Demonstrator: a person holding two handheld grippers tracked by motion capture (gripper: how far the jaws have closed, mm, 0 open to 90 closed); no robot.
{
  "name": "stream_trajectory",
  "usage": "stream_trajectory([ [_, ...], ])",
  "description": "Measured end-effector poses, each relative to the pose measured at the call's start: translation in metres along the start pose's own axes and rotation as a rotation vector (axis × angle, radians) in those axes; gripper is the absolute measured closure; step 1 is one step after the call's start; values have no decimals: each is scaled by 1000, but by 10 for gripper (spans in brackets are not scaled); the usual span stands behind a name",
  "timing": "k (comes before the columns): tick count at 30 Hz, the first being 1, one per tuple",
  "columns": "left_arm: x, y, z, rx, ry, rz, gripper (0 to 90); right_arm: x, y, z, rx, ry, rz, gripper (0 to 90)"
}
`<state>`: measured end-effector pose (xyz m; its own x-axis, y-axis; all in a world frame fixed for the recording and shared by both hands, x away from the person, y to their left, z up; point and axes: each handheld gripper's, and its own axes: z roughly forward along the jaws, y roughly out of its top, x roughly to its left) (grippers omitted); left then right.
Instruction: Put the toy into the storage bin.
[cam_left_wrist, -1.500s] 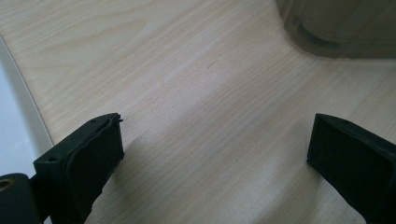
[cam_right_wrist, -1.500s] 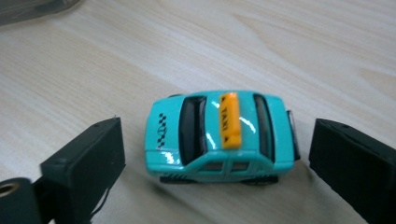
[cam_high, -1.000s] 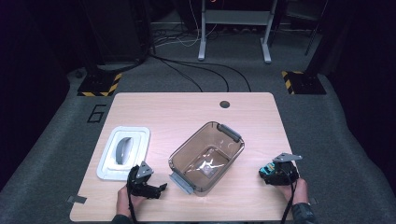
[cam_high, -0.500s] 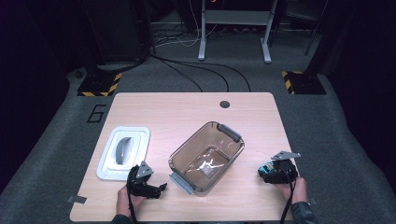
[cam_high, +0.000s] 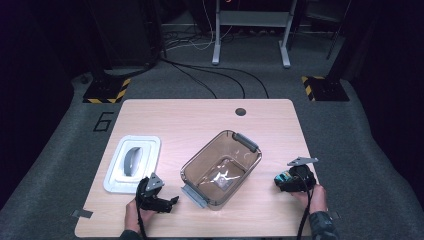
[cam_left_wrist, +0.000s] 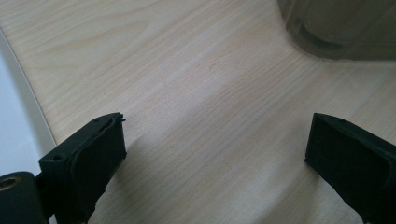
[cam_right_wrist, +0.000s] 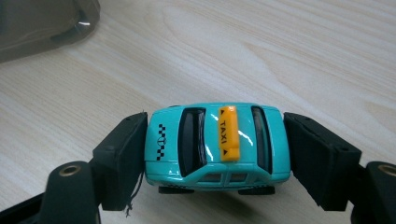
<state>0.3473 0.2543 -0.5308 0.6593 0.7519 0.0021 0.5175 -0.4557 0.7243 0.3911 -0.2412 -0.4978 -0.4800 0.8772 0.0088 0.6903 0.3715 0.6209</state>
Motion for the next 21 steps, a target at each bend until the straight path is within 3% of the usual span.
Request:
stream_trajectory([
  [21, 0, 0, 0, 3, 2, 0, 48, 1, 27, -1, 52, 1, 2, 243],
])
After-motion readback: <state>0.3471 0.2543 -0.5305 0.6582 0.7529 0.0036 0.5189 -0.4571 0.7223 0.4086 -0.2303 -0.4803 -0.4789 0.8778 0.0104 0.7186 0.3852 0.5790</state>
